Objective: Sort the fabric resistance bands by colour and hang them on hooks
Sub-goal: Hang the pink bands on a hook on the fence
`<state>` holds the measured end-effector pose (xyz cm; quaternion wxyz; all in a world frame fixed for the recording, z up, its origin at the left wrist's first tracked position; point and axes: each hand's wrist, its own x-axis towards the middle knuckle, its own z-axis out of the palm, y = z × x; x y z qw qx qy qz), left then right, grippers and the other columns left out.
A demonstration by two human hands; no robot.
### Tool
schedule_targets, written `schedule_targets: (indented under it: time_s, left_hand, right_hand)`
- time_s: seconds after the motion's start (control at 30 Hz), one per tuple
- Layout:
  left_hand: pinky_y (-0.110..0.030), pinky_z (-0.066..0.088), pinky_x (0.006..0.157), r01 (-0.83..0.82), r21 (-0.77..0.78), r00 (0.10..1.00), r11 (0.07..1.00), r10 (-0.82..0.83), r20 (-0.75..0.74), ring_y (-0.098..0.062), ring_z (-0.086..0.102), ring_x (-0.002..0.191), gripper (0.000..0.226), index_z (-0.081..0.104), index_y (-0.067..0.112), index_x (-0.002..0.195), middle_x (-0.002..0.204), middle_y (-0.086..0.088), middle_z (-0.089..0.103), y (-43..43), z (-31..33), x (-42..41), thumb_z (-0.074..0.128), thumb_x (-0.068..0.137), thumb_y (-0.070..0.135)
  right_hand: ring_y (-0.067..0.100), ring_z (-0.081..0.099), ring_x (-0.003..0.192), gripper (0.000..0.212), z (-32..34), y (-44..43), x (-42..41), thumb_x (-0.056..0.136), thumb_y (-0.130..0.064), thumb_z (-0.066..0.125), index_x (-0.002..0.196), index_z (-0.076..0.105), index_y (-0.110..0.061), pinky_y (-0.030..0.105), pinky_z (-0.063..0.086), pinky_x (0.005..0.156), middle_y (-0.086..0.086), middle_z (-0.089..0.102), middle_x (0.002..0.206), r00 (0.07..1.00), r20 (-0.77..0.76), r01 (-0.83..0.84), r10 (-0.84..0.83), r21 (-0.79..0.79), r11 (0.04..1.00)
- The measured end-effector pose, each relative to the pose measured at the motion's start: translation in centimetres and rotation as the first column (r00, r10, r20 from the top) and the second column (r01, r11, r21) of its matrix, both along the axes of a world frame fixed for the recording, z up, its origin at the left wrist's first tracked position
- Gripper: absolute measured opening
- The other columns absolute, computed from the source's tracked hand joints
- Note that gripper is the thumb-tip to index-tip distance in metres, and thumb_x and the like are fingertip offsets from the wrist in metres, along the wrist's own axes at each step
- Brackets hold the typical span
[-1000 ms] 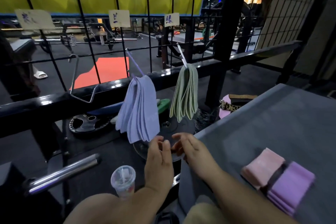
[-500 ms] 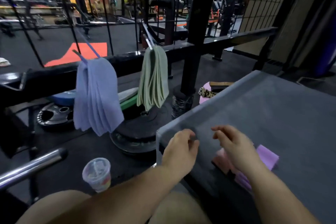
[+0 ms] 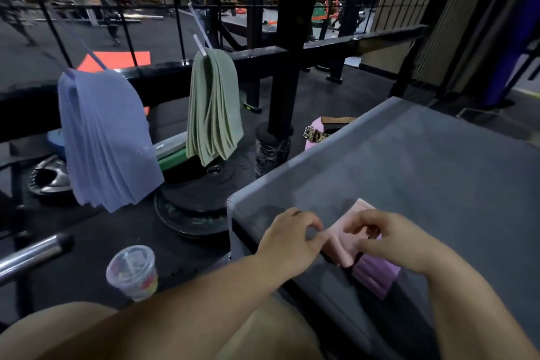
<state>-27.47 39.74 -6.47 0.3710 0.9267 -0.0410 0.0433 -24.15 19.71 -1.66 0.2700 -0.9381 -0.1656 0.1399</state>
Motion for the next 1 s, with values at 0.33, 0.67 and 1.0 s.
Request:
schedule_targets:
  time_s: [0.33, 0.67, 1.0]
  left_hand:
    - [-0.025, 0.043, 0.092, 0.031, -0.075, 0.999, 0.997, -0.033, -0.022, -0.010, 0.054, 0.101, 0.012, 0.068, 0.031, 0.098, 0.105, 0.011, 0.053, -0.2, 0.2, 0.2, 0.059, 0.091, 0.036]
    - [-0.007, 0.040, 0.075, 0.015, -0.518, 0.997, 0.855, 0.025, 0.069, -0.003, 0.055, 0.084, 0.006, 0.065, 0.018, 0.095, 0.090, 0.009, 0.062, 1.9, 5.8, 0.3, 0.059, 0.094, 0.016]
    - [-0.013, 0.045, 0.066, 0.068, -0.561, 0.944, 0.825, 0.129, 0.305, 0.001, 0.058, 0.069, 0.018, 0.066, 0.029, 0.079, 0.071, 0.017, 0.062, 7.3, 12.9, -3.9, 0.060, 0.092, 0.019]
  right_hand:
    - [-0.006, 0.053, 0.102, 0.045, -1.2, 1.0, -0.2, 0.070, -0.019, 0.079, 0.099, 0.060, -0.047, 0.005, 0.041, 0.077, -0.026, 0.061, 0.106, 0.995, 0.027, -0.093, 0.093, -0.021, 0.995]
    - [-0.001, 0.061, 0.085, 0.044, 2.7, 3.2, -1.5, 0.073, -0.022, 0.086, 0.101, 0.061, -0.045, 0.013, 0.045, 0.080, -0.014, 0.069, 0.088, 0.974, 0.223, -0.060, -0.039, 0.421, 0.905]
    - [0.004, 0.066, 0.083, 0.033, 8.3, 10.8, -4.6, 0.076, -0.025, 0.081, 0.095, 0.056, -0.016, 0.020, 0.051, 0.074, -0.015, 0.070, 0.089, 0.956, 0.288, -0.257, 0.047, 0.757, 0.600]
